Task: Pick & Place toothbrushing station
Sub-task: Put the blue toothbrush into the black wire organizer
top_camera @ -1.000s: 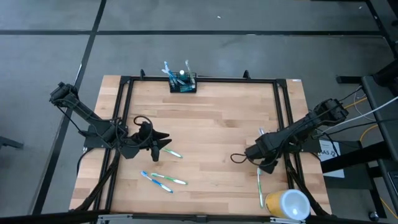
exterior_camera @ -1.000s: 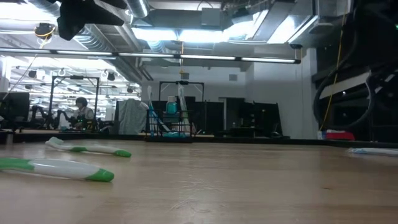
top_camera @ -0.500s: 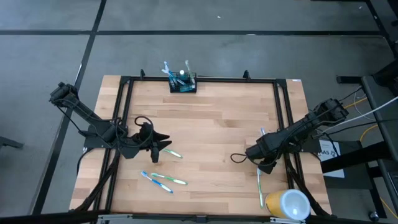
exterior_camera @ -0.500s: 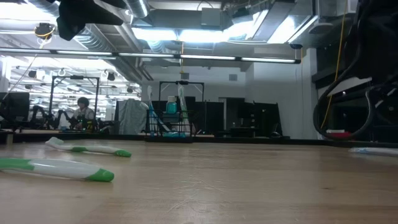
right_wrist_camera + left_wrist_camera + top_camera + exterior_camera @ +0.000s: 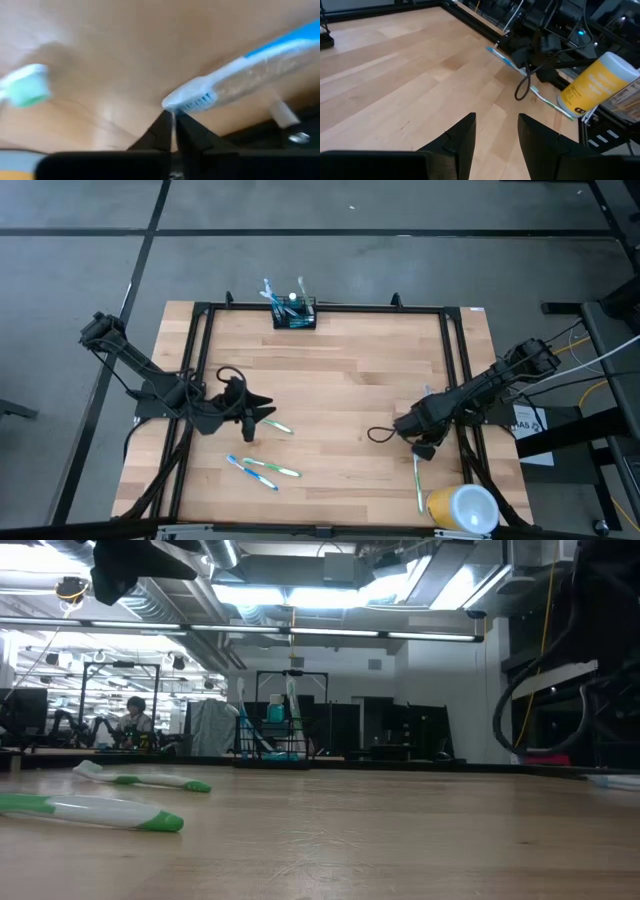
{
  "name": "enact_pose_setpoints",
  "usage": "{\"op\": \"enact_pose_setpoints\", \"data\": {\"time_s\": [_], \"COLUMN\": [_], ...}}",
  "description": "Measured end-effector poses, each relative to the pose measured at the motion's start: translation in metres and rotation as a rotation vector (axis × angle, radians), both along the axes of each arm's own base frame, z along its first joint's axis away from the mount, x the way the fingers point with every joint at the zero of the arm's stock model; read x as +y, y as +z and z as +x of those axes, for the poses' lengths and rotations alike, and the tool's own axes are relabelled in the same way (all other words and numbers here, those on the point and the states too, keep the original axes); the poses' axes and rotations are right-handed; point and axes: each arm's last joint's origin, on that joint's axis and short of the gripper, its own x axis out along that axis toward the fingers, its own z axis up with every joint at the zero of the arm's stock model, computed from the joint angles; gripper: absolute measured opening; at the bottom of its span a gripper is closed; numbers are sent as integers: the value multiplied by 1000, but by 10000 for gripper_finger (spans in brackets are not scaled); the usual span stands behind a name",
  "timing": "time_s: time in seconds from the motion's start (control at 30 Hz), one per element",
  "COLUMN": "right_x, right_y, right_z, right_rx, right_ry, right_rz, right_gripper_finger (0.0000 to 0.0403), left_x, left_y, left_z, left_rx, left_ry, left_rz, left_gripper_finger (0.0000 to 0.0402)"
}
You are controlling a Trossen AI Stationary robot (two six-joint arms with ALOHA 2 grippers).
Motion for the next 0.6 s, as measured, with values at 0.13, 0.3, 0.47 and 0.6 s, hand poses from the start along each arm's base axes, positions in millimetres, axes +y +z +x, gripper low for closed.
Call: {"op": "enact_pose_setpoints", "data": {"time_s": [0.13, 0.3, 0.47, 0.6], "right_x": [6, 21, 34, 32], "right_y": [9, 50, 116, 173], "right_z": [14, 52, 97, 130], "right_rx": [-79, -311, -690, -1044], "right_ry": [10, 67, 85, -2], "right_rz": [44, 48, 25, 8], "right_gripper_finger": [7, 3, 2, 1], "left_x": [1, 2, 2, 2], "left_y": [2, 4, 5, 5], "left_z": [-2, -3, -4, -4], "left_rx": [-8, -18, -20, -23], "left_ry": [-4, -3, -3, 3], "left_rz": [-2, -7, -9, -14], "left_gripper_finger": [141, 141, 141, 141]}}
